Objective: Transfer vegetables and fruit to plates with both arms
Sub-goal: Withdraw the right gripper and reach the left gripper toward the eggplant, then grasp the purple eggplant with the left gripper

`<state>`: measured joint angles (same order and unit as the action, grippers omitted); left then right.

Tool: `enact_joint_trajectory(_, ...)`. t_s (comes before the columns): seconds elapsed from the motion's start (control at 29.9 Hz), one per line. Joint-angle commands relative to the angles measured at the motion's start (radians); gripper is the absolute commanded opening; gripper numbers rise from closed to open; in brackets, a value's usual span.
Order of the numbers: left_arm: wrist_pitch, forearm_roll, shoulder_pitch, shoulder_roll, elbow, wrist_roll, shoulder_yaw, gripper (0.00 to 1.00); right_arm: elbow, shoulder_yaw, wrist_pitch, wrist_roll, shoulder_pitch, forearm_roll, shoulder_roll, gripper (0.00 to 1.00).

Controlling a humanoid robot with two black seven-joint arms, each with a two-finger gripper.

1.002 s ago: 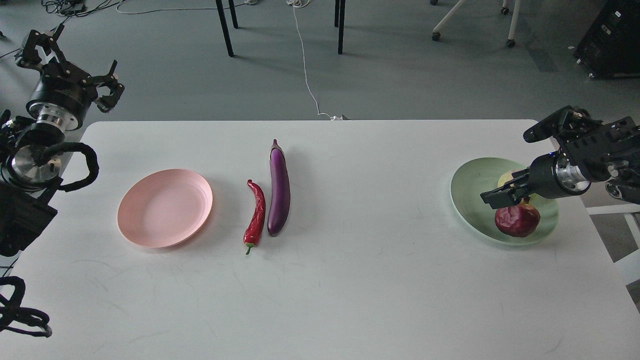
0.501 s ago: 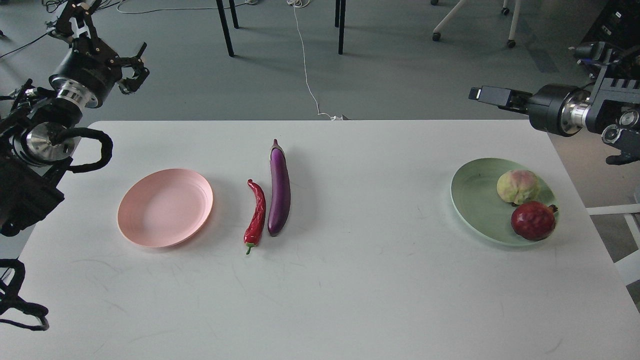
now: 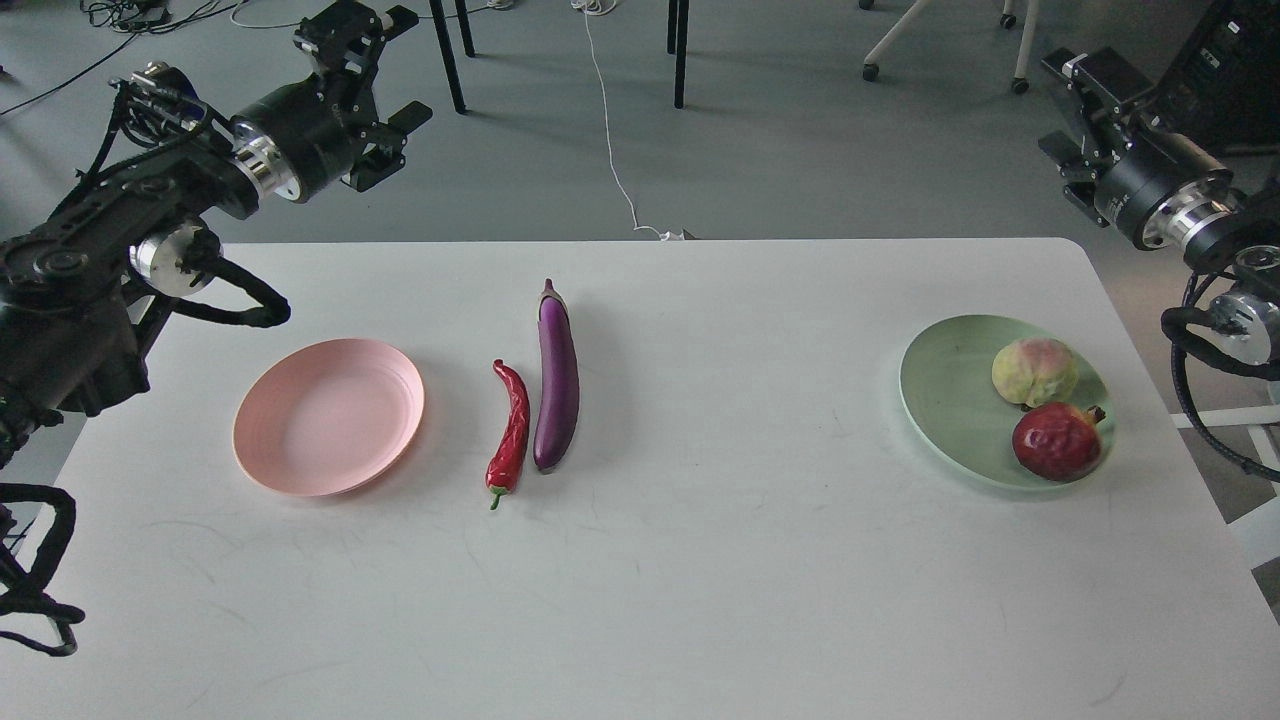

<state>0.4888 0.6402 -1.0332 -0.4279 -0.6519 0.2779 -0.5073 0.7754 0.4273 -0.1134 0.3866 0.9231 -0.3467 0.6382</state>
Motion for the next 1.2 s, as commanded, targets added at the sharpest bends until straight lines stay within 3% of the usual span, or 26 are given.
enact_joint_trajectory(0.0,0.000,0.211,0.002,-0.005,-0.133,-0.002,0.047,0.98,0.001,0.117,-0.049,0.000,-0.078,0.243,-0.002,0.99)
enact_joint_trajectory(0.2,0.000,0.568,0.004,0.003,-0.253,-0.002,0.211,0.98,0.005,0.238,-0.285,0.008,-0.242,0.465,0.000,0.99)
enact_joint_trajectory(0.3,-0.100,0.731,0.005,0.001,-0.288,-0.002,0.301,0.98,0.012,0.312,-0.374,0.038,-0.331,0.476,-0.003,0.99)
enact_joint_trajectory(0.5,-0.191,0.837,0.005,0.001,-0.295,-0.006,0.403,0.98,0.074,0.412,-0.375,0.044,-0.461,0.483,-0.005,0.99)
enact_joint_trajectory(0.73,-0.205,0.964,0.022,0.089,-0.238,-0.054,0.406,0.98,0.081,0.429,-0.375,0.044,-0.492,0.483,-0.005,0.99)
enact_joint_trajectory(0.9,-0.216,1.038,0.073,0.147,-0.137,-0.054,0.406,0.98,0.081,0.432,-0.375,0.044,-0.492,0.483,-0.006,0.99)
enact_joint_trajectory(1.17,-0.216,1.043,0.082,0.187,-0.086,-0.060,0.408,0.92,0.081,0.433,-0.375,0.044,-0.492,0.483,-0.014,0.99)
